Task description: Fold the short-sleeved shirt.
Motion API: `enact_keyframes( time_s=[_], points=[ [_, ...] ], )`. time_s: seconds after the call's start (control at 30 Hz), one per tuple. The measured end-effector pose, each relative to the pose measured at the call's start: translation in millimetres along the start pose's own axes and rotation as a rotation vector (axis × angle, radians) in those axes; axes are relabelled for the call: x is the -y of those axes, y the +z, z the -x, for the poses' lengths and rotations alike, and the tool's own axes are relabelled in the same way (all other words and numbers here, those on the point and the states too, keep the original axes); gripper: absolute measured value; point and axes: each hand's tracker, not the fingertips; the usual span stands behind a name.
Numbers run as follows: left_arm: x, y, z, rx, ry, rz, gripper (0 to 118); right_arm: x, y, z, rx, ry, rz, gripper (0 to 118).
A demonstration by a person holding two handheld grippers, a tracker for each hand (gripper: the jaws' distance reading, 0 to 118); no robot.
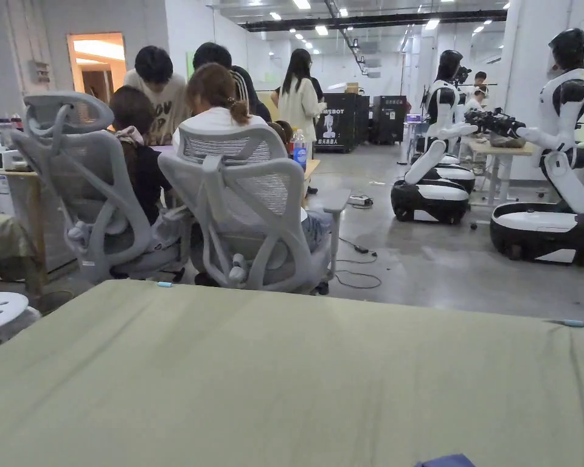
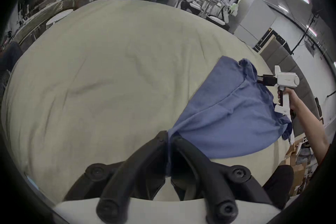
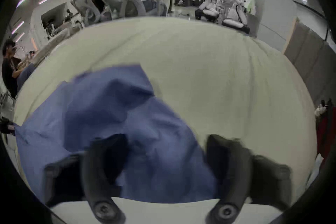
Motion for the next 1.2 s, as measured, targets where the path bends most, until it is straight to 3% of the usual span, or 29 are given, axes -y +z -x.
enact_keyframes(
  time_s=[0.03,0.07,0.1,0.13,0.33,0.5,0.67,0.8,1.0,1.2],
  points=[
    [0,-1,-1,-0.01,-0.006,0.005,1,7,1,2,-0.012,-0.002,-0.04,67],
    [0,-1,-7,-0.018,-0.013,0.007,1,8,10,4,0.015,0.003,-0.078,53],
    [0,-2,-8,-0.022,-0.017,0.016,1,4,14,5,-0.032,-0.039,-0.063,22],
    [0,-2,-9,-0.022,-0.016,0.019,1,4,17,6,-0.029,-0.036,-0.061,3],
    [-1,7,-20,-0.044,-0.025,-0.013,1,16,83,27,0.034,-0.009,-0.127,3],
    [-12,10,-33,-0.087,-0.072,-0.099,1,24,152,46,0.088,-0.047,-0.257,3],
    [-44,22,-61,-0.106,-0.125,-0.195,1,19,210,55,0.162,-0.011,-0.331,3],
    [-85,49,-93,-0.148,-0.19,-0.303,1,-3,257,44,0.214,-0.003,-0.409,3],
    [-185,84,-138,-0.196,-0.219,-0.45,1,-69,325,6,0.275,-0.072,-0.557,3],
    [-280,109,-177,-0.259,-0.248,-0.597,0,-141,375,-15,0.345,-0.081,-0.701,3]
  ],
)
